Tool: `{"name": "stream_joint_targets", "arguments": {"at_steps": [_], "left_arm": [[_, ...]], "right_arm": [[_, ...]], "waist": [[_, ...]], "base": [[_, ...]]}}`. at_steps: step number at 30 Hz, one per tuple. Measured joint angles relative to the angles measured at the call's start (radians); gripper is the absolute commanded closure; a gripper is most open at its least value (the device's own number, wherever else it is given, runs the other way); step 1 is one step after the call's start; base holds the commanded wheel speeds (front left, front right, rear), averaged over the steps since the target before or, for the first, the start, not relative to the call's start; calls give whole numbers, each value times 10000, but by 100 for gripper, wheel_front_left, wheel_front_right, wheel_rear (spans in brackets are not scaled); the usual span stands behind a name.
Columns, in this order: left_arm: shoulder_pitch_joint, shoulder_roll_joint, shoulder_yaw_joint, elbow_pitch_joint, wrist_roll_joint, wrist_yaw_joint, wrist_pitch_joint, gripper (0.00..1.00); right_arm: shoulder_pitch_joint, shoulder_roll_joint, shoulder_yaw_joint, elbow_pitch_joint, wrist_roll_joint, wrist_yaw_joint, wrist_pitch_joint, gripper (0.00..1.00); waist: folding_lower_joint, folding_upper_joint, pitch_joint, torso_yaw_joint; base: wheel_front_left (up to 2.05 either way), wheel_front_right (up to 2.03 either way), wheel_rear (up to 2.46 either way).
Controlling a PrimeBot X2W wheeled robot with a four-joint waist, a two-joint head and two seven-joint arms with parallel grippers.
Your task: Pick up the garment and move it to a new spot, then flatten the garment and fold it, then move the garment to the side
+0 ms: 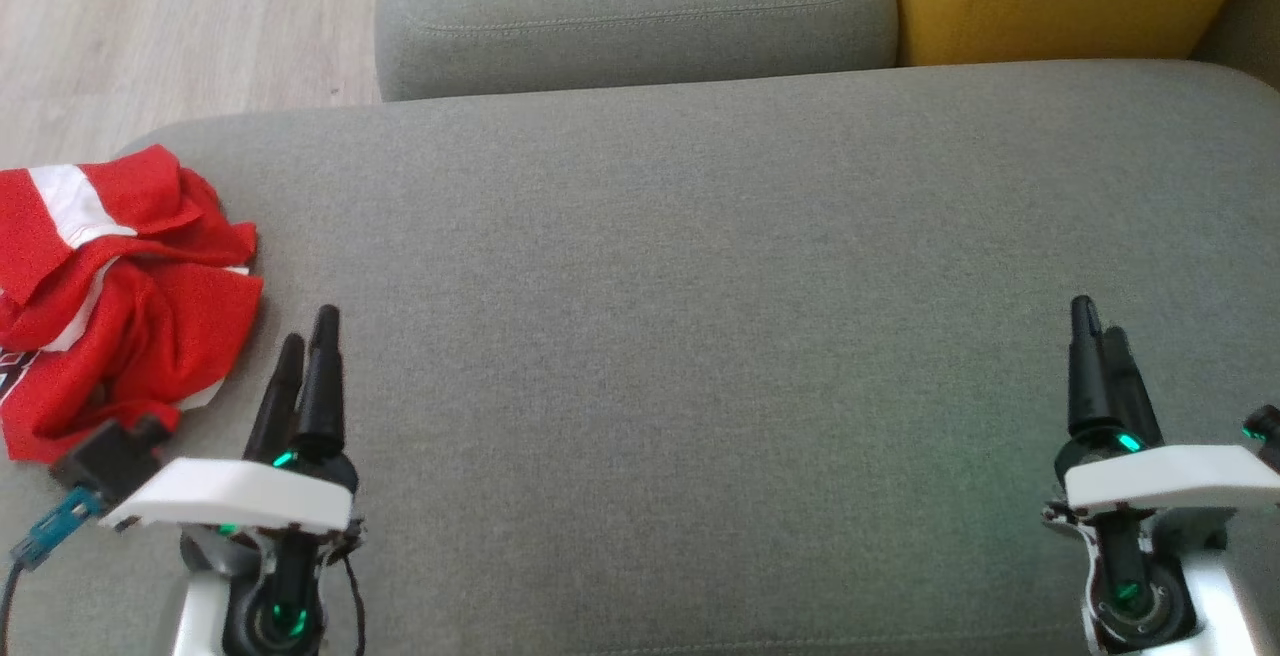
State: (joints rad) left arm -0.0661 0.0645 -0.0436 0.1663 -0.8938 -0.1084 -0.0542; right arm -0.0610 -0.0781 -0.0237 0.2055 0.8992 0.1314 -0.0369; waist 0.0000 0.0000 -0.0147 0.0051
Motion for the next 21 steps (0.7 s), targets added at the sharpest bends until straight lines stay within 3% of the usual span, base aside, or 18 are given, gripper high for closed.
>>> {"name": "stream_joint_targets", "arguments": {"at_steps": [21], "left_arm": [[18, 518, -844, -272, 2884, 619, -577, 0]], "right_arm": [[3, -21, 451, -2, -3030, 0, -307, 0]], "waist": [[0, 0, -69, 26]], "base": [[0, 0, 0]]}}
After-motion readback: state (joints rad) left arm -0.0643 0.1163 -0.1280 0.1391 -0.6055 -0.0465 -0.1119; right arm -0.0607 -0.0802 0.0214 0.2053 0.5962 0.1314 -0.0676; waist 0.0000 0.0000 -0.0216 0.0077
